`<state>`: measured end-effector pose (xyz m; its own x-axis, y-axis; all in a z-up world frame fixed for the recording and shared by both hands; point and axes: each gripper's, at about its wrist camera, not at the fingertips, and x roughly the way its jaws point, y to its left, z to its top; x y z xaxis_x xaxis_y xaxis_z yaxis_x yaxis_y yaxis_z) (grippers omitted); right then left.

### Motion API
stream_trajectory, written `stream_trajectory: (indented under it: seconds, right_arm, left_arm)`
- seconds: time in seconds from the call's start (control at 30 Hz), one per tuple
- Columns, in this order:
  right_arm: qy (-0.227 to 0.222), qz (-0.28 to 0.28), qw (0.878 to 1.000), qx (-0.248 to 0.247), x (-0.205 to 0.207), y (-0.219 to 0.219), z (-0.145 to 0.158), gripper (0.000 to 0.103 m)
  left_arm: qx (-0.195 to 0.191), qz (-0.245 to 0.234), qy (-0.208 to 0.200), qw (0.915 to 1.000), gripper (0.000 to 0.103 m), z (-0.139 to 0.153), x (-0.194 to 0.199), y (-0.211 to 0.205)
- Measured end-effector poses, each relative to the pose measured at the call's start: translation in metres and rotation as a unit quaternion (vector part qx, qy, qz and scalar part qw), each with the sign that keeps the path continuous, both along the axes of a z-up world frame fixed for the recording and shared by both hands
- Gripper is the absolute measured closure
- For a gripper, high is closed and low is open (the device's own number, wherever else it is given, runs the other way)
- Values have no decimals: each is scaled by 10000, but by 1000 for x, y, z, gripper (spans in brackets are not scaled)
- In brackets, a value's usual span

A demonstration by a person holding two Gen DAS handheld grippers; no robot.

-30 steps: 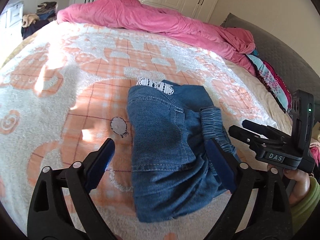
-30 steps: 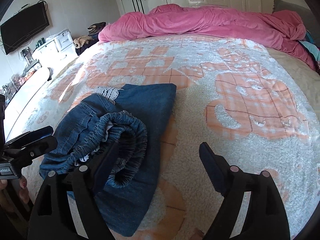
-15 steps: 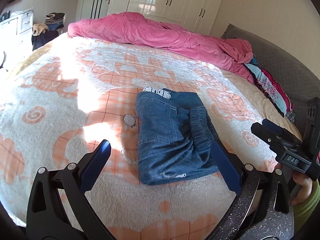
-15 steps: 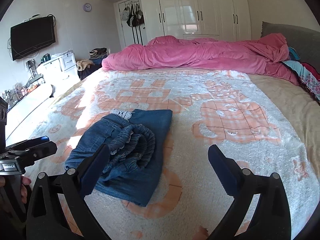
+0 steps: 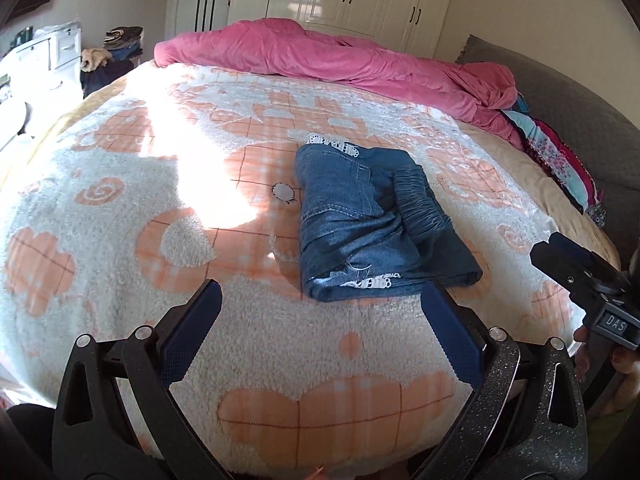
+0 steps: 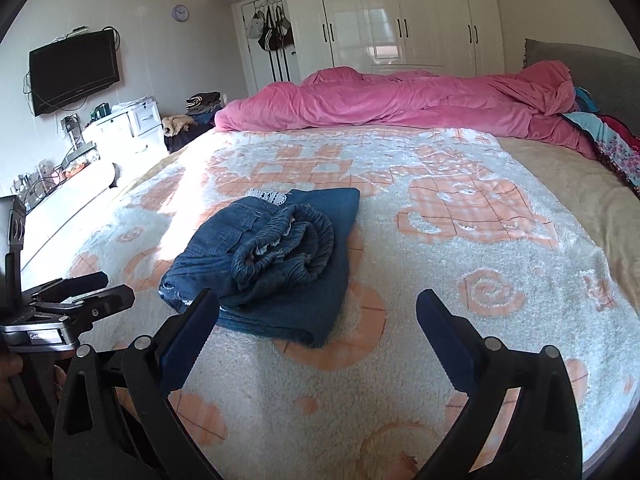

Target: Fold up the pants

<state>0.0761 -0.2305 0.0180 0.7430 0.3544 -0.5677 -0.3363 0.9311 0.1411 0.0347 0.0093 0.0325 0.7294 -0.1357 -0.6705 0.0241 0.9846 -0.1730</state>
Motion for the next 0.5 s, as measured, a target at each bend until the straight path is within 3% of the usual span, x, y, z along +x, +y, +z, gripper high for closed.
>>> stream_trajectory:
  seconds: [0.27, 0.5]
  right_arm:
    - [173, -90, 9996, -189, -25, 2, -18, 5]
    - [307, -141, 9992, -218, -23, 1, -28, 5]
  left_arm:
    - [10, -143, 166, 9998, 9, -15, -15, -3]
    - [12, -119, 322, 9994, 9, -28, -12, -4]
